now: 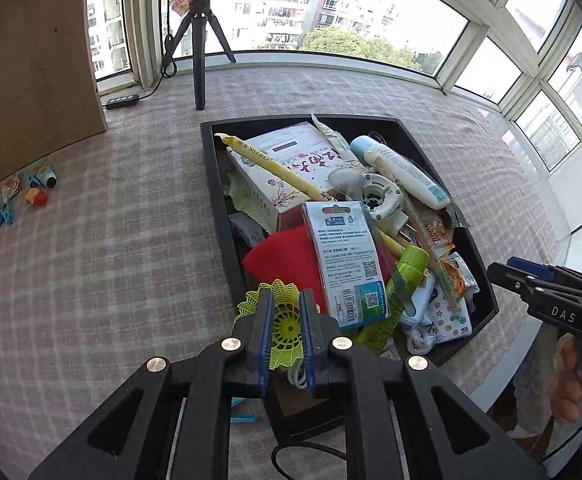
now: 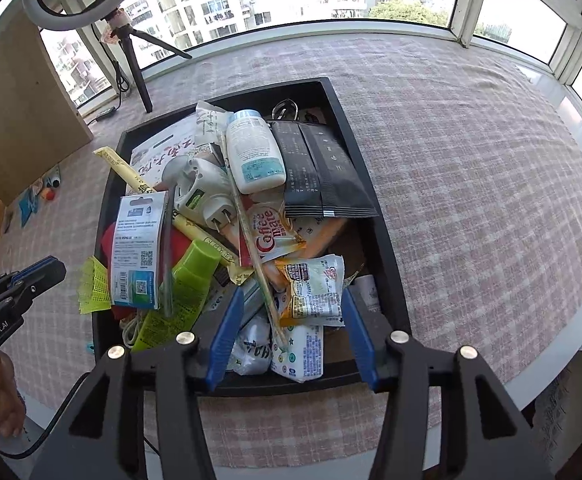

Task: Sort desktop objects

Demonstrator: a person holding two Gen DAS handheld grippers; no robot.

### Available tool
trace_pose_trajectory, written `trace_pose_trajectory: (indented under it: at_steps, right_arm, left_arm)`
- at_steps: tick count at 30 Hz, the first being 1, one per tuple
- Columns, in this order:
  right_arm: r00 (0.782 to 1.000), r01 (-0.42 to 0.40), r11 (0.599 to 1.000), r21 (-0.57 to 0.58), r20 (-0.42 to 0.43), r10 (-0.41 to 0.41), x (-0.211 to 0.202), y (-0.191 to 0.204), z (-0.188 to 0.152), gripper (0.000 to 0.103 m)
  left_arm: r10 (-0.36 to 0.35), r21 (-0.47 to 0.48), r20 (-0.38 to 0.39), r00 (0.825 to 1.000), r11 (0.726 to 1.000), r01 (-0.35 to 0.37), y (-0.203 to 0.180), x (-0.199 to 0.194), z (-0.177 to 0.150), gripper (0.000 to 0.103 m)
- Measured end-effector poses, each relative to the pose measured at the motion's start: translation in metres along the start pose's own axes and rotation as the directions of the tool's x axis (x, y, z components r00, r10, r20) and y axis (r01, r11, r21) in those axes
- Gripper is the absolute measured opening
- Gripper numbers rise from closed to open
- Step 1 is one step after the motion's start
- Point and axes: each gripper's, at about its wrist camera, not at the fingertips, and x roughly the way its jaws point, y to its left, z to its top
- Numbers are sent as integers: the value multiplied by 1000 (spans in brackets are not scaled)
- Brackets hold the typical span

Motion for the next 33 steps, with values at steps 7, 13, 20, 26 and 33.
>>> trace_pose_trajectory:
  at_steps: [7, 13, 20, 26, 33]
  right_arm:
    - [999, -25, 1000, 3, 20, 25, -6, 16, -12, 50]
    - [998, -57, 998, 0, -2, 57, -12, 23, -24, 50]
    - [997, -79, 997, 18, 18, 78, -51, 4, -32, 50]
    - [998, -55, 997, 52, 18, 54, -61, -6, -43, 50]
    - [998, -59, 995, 75, -18, 60, -53, -7, -66, 50]
  left_arm:
    - [53, -57, -59, 997, 997, -56, 63, 18, -22, 12]
    - [40, 1, -143, 989, 999, -40, 76, 29, -54, 15]
    - [30, 180, -126, 992, 984, -7, 67, 2, -75, 31]
    - [29, 388, -170, 985, 921, 39, 38, 36, -92, 37]
    - [65, 509, -206, 976, 860, 51, 22, 69, -108, 39]
